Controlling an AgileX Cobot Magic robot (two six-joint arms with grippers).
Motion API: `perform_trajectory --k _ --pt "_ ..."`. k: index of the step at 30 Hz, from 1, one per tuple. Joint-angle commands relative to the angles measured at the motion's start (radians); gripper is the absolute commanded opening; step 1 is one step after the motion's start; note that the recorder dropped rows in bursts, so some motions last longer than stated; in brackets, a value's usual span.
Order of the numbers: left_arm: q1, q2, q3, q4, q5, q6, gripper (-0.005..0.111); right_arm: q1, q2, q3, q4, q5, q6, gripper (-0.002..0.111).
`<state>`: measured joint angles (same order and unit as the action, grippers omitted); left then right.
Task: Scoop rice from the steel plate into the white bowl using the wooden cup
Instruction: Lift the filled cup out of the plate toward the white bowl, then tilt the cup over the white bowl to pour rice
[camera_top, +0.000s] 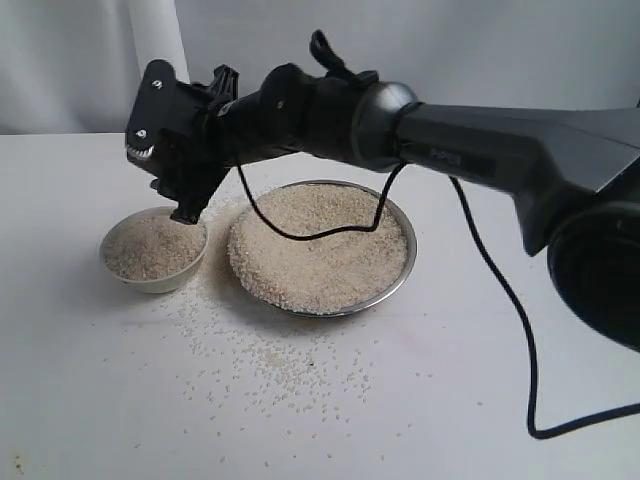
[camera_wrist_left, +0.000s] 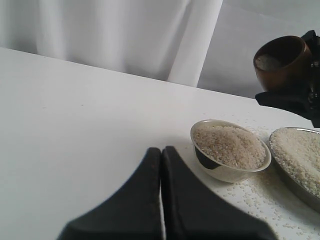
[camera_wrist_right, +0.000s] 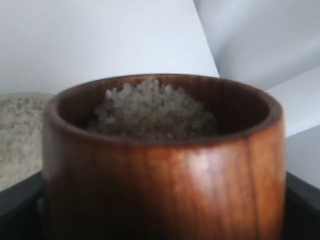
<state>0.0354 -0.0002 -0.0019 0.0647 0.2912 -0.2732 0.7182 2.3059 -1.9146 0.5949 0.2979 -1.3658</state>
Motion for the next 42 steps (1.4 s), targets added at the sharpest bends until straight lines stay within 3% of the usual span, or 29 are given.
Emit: perform_trajectory --k 1,18,42 --pt "-0.005 0.0 0.002 -0.004 -0.006 -0.002 0.0 0.029 0.005 -0.002 -0.09 -0.129 0.012 0.0" --pt "-0.005 0.0 0.002 -0.004 -0.006 -0.002 0.0 0.026 0.119 -0.097 -0.151 -0.216 0.01 0.0" --pt "-0.005 0.0 0.002 -0.004 -0.006 -0.002 0.0 0.03 0.168 -0.112 -0.508 -0.216 0.006 0.0"
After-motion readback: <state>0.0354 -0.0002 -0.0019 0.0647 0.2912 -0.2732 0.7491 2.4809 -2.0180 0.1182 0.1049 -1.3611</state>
